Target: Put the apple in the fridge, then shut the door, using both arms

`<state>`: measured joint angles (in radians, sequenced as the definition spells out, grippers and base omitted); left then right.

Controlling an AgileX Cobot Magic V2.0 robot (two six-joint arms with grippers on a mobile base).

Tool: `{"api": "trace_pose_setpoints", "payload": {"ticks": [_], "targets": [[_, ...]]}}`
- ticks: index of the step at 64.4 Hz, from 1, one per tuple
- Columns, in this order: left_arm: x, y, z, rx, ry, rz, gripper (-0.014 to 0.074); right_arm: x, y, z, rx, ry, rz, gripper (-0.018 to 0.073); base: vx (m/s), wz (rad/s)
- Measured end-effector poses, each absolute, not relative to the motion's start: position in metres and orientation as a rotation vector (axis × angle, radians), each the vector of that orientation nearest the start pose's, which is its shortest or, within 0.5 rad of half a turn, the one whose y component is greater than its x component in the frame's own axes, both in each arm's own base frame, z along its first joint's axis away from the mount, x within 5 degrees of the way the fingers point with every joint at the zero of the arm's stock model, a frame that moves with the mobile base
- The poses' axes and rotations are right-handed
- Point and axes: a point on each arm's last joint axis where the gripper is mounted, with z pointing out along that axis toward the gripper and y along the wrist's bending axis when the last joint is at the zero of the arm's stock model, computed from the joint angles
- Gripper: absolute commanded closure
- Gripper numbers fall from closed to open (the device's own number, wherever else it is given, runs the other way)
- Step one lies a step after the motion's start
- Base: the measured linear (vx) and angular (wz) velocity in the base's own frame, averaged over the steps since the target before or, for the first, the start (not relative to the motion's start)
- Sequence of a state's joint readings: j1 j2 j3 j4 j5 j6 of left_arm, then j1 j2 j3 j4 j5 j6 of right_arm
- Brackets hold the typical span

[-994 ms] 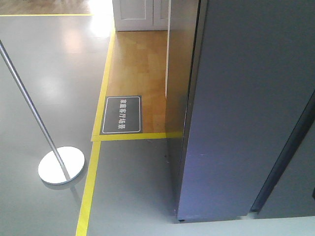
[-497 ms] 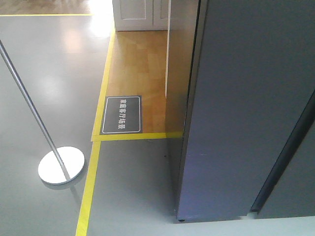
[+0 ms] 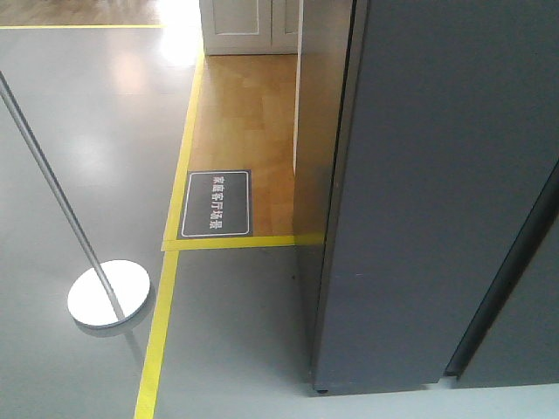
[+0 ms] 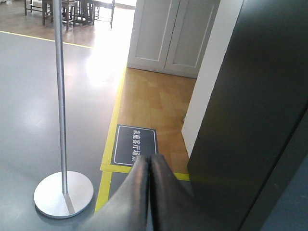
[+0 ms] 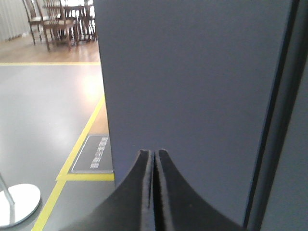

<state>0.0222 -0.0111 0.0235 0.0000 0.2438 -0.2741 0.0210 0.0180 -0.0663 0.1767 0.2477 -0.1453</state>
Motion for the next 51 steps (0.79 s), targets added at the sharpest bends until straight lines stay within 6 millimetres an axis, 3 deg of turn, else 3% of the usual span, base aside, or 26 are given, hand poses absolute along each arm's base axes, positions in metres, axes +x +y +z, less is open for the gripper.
{"api": "trace_pose_setpoints", "payload": {"ticks": [15, 51], "targets": [[0.055, 0.001, 0.184, -0.258, 1.725, -0.185, 0.0603, 0.056, 0.004, 0.188, -0.017, 1.688, 0.067, 0.0562, 0.0, 0.0], [0.055, 0.001, 0.184, -0.258, 1.725, -0.185, 0.0603, 0.056, 0.004, 0.188, -0.002, 1.676, 0.076, 0.0562, 0.0, 0.0]]}}
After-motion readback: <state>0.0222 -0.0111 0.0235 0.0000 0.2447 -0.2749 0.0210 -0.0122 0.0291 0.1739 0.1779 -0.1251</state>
